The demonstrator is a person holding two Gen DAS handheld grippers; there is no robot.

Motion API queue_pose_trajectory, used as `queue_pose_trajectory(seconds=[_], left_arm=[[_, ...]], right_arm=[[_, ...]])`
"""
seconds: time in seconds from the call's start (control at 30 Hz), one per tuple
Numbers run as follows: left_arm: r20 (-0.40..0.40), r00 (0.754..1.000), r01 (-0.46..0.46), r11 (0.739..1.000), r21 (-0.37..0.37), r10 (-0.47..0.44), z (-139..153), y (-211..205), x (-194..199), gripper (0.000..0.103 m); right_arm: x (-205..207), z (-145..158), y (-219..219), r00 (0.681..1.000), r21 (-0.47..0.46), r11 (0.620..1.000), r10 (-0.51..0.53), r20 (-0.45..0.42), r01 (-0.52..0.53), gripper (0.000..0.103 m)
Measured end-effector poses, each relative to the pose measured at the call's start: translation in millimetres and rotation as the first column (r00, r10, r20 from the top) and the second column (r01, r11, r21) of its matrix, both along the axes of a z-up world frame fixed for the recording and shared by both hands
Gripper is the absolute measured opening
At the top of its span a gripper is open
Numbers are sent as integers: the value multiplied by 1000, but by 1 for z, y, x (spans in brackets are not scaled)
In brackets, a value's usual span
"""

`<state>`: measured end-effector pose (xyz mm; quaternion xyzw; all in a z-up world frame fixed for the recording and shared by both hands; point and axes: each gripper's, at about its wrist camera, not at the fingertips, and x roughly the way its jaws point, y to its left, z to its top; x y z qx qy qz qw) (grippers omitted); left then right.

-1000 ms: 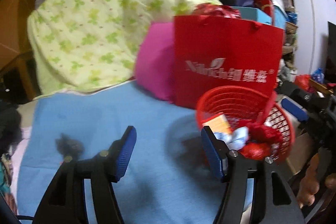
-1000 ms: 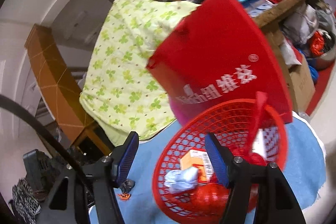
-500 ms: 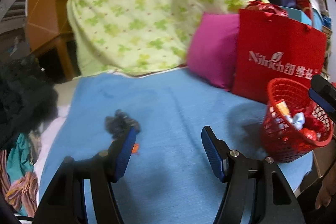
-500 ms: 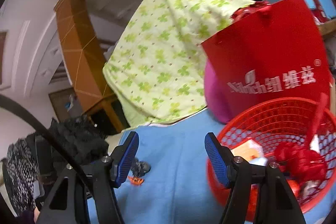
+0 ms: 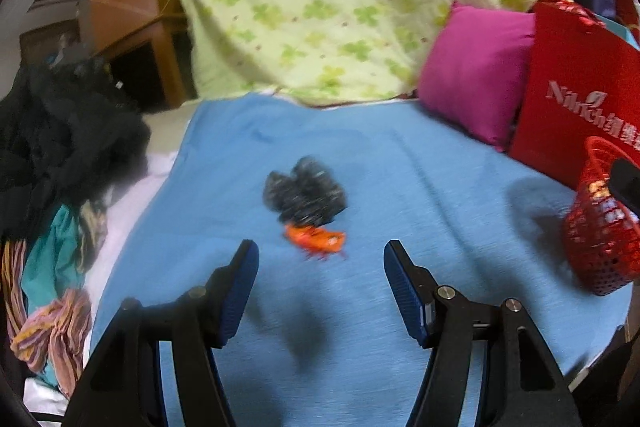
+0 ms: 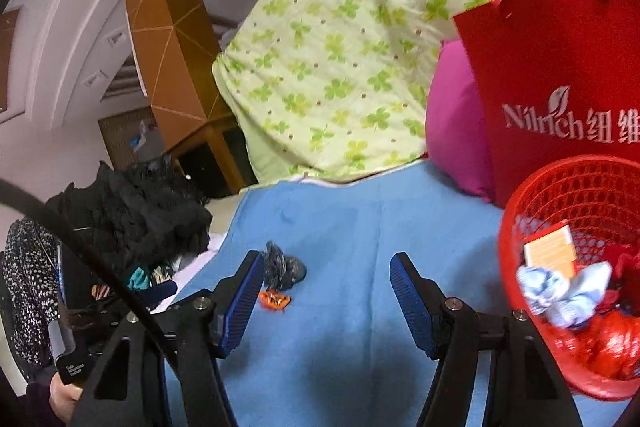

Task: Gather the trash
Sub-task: 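Move both open tools back to the black bags and orange wrapper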

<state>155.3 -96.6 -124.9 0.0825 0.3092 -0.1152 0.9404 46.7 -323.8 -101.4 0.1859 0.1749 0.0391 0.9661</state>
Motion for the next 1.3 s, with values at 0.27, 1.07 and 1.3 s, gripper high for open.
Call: queue_pose_trajectory(seconds=[0.27, 1.07, 1.3], left_arm=[[-101, 985, -145, 989, -13, 143, -41, 67, 37, 66], [-171, 957, -245, 968, -54, 233, -84, 101, 103, 66], [-178, 949, -276, 959, -66, 260, -84, 104, 119, 66]], right_arm=[[34, -19, 23, 991, -44, 998, 42, -127, -48, 69], [186, -67, 85, 920, 32, 972, 231, -318, -233, 70], [252, -77, 106, 894, 33, 960, 270, -358, -277, 70]])
